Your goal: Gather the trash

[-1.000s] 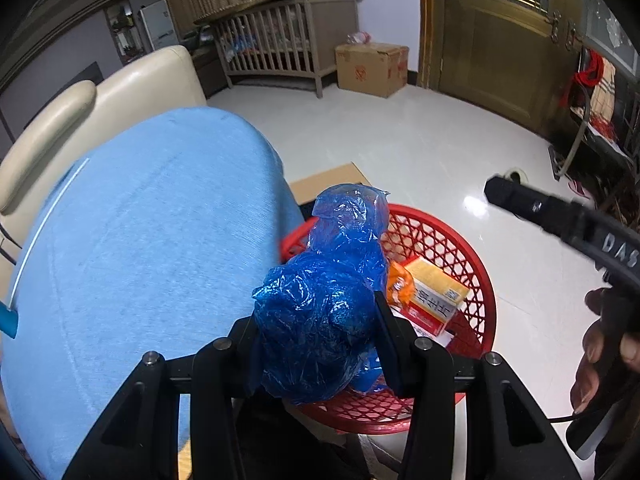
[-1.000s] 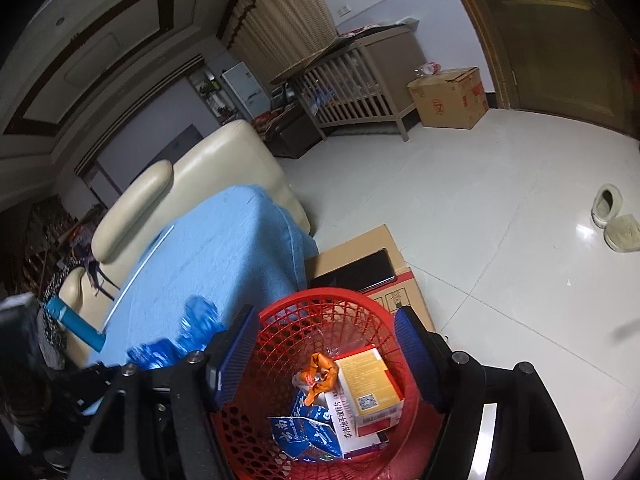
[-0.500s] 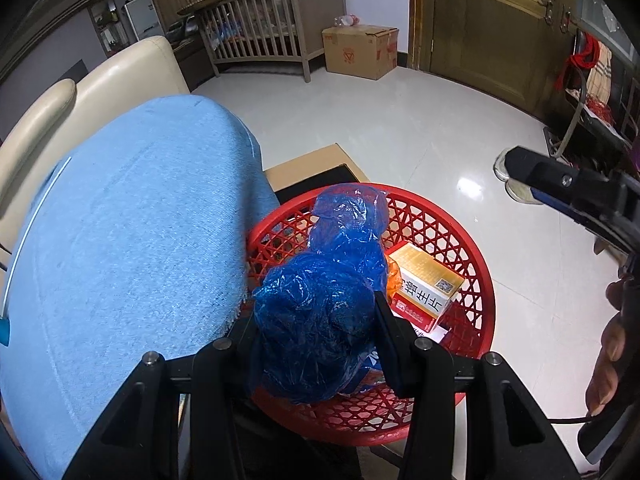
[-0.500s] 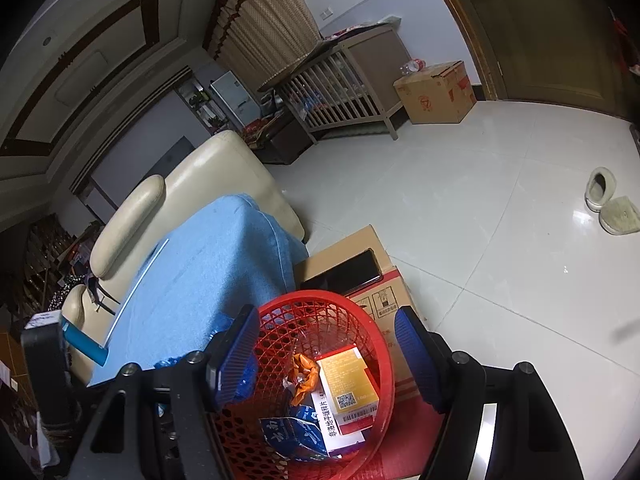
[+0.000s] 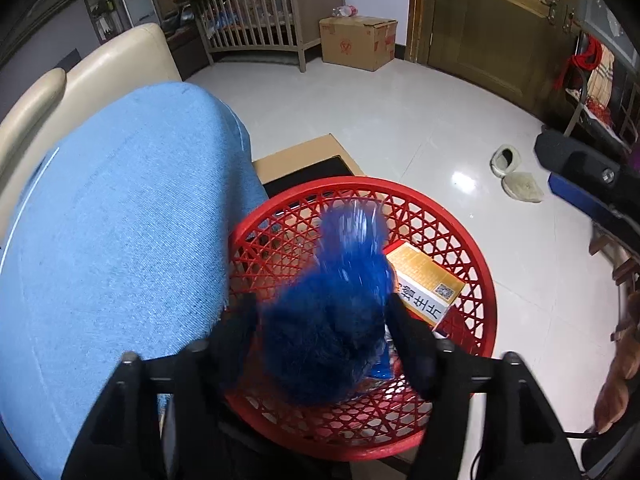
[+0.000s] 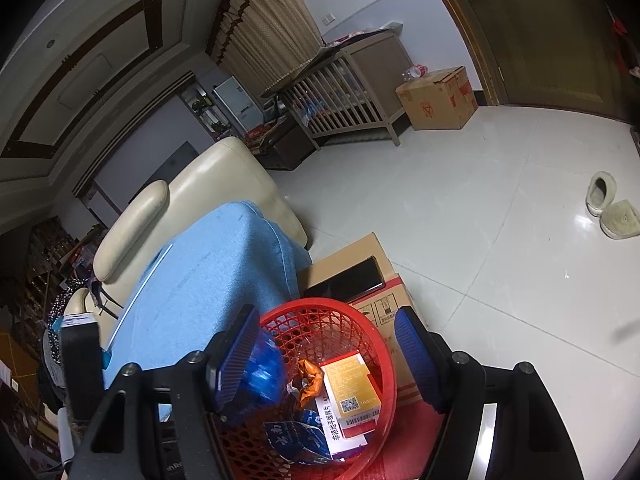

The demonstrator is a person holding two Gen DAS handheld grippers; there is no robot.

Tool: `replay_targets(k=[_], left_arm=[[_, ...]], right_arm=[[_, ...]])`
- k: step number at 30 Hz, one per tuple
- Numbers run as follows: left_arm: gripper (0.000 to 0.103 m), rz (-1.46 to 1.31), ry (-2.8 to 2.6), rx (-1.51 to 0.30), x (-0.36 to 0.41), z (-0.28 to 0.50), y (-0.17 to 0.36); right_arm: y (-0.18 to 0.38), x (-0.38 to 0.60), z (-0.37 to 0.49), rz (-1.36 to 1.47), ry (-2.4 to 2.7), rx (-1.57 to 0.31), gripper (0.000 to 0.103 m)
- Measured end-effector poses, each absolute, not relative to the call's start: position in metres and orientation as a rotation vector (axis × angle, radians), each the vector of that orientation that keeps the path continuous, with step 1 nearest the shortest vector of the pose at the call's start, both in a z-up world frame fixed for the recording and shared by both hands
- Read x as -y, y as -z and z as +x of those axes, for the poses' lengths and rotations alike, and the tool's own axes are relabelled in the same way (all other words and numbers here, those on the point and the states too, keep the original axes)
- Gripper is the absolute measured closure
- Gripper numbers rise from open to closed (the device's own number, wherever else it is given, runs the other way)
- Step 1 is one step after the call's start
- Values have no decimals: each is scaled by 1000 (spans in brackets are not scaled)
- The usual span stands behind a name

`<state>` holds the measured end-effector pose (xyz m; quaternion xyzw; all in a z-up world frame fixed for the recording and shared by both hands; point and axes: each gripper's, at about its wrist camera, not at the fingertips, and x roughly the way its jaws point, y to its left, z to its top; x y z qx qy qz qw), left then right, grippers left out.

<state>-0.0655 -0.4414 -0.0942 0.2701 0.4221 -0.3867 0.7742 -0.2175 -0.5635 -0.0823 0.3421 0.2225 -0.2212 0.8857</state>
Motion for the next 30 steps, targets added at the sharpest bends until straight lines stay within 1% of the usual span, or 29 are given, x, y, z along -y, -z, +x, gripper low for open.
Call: replay_targets(k=[4,10,17,19,22,25,30], left_arm=[[31,571,839,-876,431,-66,84],[31,478,791,-841,399,-50,60],[22,380,700,-795,348,-33,36],[22,356,680,-788,335,-31,32],[22,318,653,-789,316,-26,30],[22,285,628,-789,300,-22,29],[22,248,621,-781,283,-23,27]], right_arm=[[75,561,-216,696,459,-454,29],[63,548,-206,660,441,-456,29],[47,513,-180,579,381,-488,29],[45,501,-173,552,368,-504,29],[42,481,-164,498,356,-534,27],[40,464,-158,453,352,-556,22],[42,439,-154,405,354,-601,20]])
